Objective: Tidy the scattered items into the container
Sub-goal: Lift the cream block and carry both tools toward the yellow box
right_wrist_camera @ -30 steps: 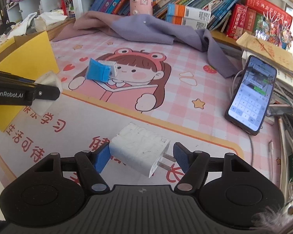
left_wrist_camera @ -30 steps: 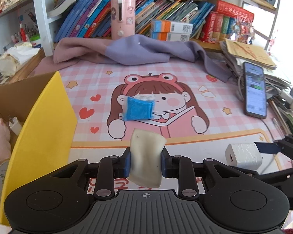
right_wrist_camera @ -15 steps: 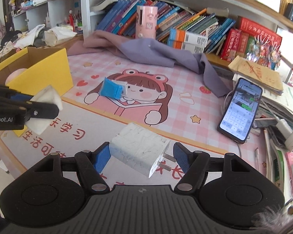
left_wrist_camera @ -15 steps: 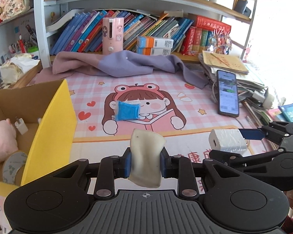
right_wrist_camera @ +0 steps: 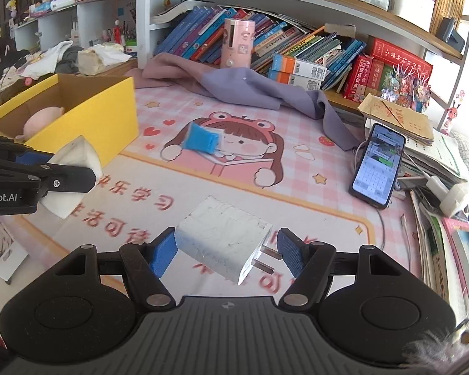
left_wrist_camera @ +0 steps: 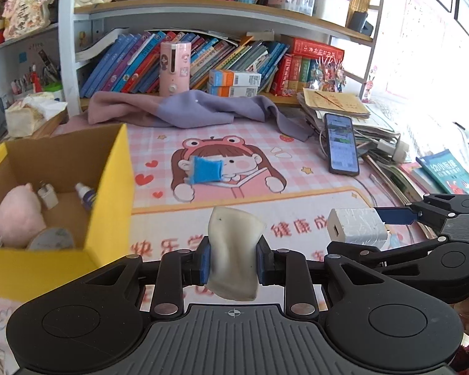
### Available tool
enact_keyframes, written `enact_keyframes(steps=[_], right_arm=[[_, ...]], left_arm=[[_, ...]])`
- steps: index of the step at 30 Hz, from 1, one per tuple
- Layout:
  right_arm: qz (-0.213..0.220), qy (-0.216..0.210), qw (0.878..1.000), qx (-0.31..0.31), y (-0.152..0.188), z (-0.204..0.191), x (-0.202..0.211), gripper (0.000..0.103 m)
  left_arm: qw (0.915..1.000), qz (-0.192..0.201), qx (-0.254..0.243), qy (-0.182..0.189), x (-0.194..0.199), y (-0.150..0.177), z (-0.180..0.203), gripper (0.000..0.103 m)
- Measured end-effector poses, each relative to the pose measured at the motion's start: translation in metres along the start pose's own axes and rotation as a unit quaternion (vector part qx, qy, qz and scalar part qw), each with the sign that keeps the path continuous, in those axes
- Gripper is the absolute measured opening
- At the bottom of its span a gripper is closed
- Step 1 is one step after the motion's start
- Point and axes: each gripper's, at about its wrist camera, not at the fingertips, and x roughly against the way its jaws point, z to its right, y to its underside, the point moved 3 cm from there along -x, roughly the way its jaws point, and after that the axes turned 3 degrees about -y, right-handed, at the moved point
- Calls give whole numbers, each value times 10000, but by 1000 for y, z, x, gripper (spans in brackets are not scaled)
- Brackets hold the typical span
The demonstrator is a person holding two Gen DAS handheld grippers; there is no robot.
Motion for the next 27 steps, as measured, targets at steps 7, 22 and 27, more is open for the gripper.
enact_keyframes(steps=[7,22,27], right_arm=[[-114,43,9999,45,26,-53,25,68],[-41,-210,9991,356,42,-145,54,68],[-34,-350,9980,527,39,-167,55,68]], left_arm=[[9999,-81,97,76,37,37,-26,26],[9993,43,309,-226,102,81,-80,26],[9983,50,472,-349,114,90,-98,26]])
